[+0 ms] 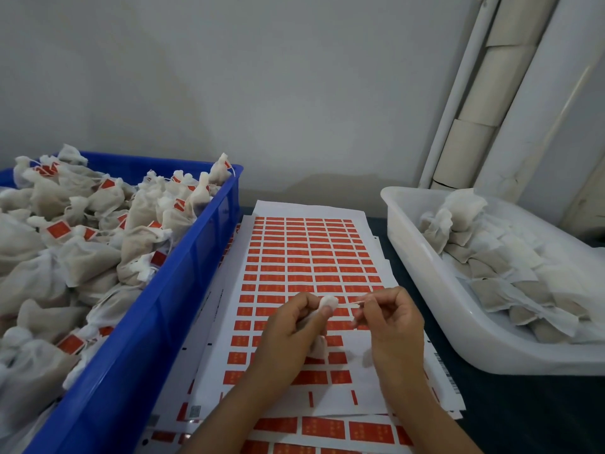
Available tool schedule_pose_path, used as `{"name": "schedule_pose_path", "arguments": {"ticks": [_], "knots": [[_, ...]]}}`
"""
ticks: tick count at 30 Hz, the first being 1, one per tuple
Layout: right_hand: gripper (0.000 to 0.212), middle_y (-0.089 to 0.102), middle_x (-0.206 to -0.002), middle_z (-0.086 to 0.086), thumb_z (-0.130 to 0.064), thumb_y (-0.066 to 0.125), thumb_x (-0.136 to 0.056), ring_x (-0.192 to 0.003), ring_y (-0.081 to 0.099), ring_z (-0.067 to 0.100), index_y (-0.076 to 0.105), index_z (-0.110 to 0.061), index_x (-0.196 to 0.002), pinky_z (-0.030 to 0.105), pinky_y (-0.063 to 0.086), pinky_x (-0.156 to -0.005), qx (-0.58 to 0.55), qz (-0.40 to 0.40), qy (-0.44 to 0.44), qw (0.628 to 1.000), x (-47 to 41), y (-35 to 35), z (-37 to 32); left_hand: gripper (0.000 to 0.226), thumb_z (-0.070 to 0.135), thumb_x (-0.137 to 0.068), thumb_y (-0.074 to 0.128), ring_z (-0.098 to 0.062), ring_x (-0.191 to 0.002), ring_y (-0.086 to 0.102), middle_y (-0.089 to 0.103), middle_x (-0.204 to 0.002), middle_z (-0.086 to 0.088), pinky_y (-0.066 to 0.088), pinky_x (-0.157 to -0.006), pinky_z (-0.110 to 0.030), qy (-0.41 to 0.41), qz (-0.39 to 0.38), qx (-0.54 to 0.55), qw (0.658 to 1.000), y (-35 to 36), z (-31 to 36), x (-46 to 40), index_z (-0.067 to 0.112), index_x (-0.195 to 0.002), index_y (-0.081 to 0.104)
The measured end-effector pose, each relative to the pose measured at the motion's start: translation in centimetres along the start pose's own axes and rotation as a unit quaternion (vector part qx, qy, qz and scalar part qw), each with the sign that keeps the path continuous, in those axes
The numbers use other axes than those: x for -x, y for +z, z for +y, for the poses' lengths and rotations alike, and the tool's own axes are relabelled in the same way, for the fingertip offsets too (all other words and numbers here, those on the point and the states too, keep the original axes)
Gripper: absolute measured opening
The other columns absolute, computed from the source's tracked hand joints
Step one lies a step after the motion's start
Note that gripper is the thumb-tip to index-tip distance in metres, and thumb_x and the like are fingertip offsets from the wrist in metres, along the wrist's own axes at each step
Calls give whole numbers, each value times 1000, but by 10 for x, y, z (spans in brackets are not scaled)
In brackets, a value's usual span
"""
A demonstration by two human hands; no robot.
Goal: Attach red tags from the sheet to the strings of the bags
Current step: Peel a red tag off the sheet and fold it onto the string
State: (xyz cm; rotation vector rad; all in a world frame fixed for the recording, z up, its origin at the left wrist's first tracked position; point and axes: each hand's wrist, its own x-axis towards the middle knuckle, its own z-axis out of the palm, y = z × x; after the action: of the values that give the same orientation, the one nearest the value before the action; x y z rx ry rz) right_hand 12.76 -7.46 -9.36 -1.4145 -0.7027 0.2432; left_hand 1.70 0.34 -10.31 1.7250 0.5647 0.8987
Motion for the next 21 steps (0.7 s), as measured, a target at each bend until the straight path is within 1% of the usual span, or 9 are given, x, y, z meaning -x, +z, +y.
{"name": "schedule_pose_path", "arguments": {"ticks": [3, 6, 9, 10, 13, 16, 18, 20, 21], "knots": [[11, 63, -71, -2, -12, 58, -86, -64, 64, 5, 52, -16, -78, 8, 49, -58, 45, 34, -27, 998, 0, 1, 3, 33, 47, -79, 50, -3, -53, 54, 60, -61, 9, 46, -55, -8, -1, 16, 18, 1000, 0, -3, -1, 16, -77, 60], [14, 65, -74, -7, -16, 60, -86, -68, 64, 2, 51, -21, -77, 9, 49, -56, 77, 70, -29, 994, -2, 2, 5, 34, 50, -75, 51, -3, -55, 55, 61, -61, 9, 46, -56, -6, -18, 13, 33, 999, -1, -3, -2, 18, -74, 60], [13, 64, -73, -9, -16, 60, -85, -68, 64, 0, 50, -20, -77, 6, 46, -50, 81, 95, -21, 992, -6, 0, 6, 31, 50, -73, 52, 0, -53, 54, 61, -60, 10, 45, -53, -6, -36, 4, 51, 998, 0, -3, -2, 19, -70, 61], [12, 64, -72, -10, -17, 59, -86, -67, 64, 0, 50, -20, -78, 8, 46, -50, 81, 99, -14, 992, -7, 0, 7, 30, 49, -72, 53, 0, -53, 54, 61, -60, 10, 44, -53, -6, -41, -1, 57, 998, 0, -2, -3, 20, -69, 61], [12, 64, -71, -11, -20, 58, -87, -65, 64, -1, 50, -21, -79, 15, 45, -57, 85, 107, 4, 991, -9, -1, 8, 25, 43, -77, 56, -1, -53, 53, 59, -57, 10, 45, -54, -6, -45, -14, 58, 997, 0, -2, -3, 22, -66, 60], [13, 64, -72, -10, -19, 58, -87, -64, 64, -1, 49, -22, -79, 13, 42, -56, 87, 113, 0, 990, -11, -2, 8, 24, 34, -85, 57, -3, -50, 50, 56, -54, 9, 45, -52, -9, -46, -38, 57, 997, 2, -1, -2, 22, -64, 59], [13, 64, -72, -9, -19, 58, -87, -63, 64, 0, 49, -21, -79, 10, 42, -54, 88, 111, -6, 990, -12, -2, 7, 24, 38, -82, 58, -4, -49, 50, 55, -53, 9, 44, -51, -10, -42, -44, 61, 996, 1, 1, -2, 22, -64, 58], [12, 63, -71, -7, -17, 58, -88, -61, 63, 1, 50, -19, -79, 7, 44, -48, 87, 97, -13, 991, -12, -3, 6, 25, 43, -78, 58, -3, -51, 51, 54, -54, 10, 44, -52, -9, -33, -42, 56, 997, 0, 1, -2, 21, -66, 57], [11, 63, -70, -5, -16, 57, -88, -61, 62, 3, 50, -18, -79, 5, 44, -49, 84, 85, -17, 993, -11, -3, 5, 25, 44, -77, 58, -3, -53, 53, 55, -55, 12, 45, -53, -8, -29, -39, 43, 998, -1, 1, -2, 21, -68, 57]]}}
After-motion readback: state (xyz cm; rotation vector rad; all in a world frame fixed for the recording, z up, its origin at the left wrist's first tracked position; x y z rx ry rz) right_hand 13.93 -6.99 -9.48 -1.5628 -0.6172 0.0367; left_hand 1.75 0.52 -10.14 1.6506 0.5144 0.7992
